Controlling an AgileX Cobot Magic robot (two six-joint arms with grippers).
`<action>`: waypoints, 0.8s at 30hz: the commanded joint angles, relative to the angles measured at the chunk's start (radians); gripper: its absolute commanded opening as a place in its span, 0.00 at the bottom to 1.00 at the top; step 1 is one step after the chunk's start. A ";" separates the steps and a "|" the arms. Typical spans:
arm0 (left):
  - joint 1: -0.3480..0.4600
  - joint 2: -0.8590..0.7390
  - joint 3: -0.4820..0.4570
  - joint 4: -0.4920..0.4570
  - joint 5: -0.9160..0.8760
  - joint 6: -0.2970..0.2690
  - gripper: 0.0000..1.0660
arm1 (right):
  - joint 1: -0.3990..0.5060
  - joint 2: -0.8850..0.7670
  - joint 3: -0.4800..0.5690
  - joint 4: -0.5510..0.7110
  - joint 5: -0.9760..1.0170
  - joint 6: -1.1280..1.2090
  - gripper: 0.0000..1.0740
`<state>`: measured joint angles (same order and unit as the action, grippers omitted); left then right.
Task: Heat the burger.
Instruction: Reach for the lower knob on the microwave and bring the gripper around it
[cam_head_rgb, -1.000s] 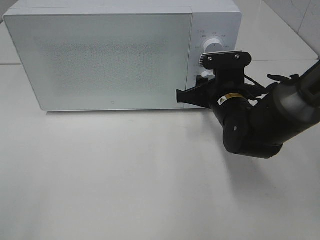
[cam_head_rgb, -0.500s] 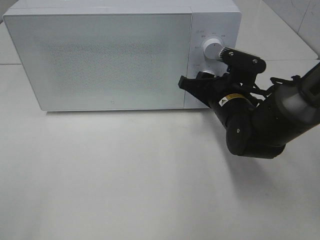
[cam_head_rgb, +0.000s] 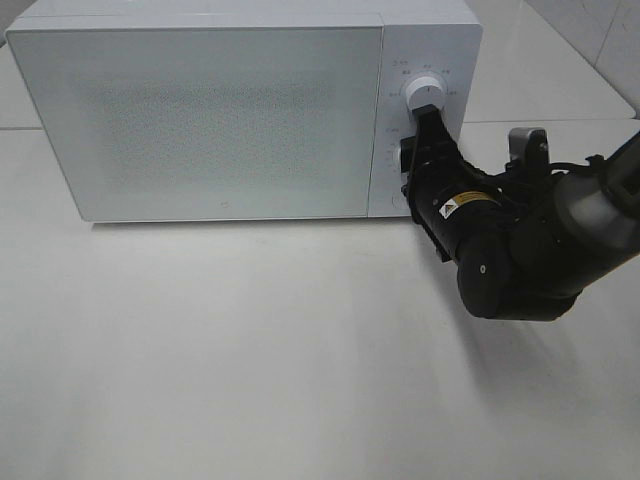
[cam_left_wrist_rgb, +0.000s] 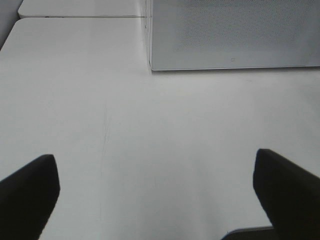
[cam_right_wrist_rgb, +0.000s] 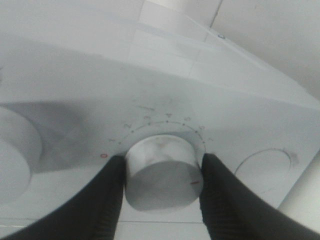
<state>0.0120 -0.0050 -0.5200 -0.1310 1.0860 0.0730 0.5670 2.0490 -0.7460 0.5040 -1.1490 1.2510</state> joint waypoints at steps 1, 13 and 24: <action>-0.003 -0.015 0.002 -0.004 -0.013 0.000 0.92 | 0.018 -0.013 -0.038 -0.184 -0.030 0.221 0.00; -0.003 -0.015 0.002 -0.004 -0.013 0.000 0.92 | 0.018 -0.013 -0.038 -0.186 -0.038 0.265 0.01; -0.003 -0.015 0.002 -0.004 -0.013 0.000 0.92 | 0.018 -0.013 -0.038 -0.152 -0.062 0.176 0.05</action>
<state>0.0120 -0.0050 -0.5200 -0.1310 1.0860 0.0730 0.5670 2.0490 -0.7450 0.5070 -1.1550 1.4510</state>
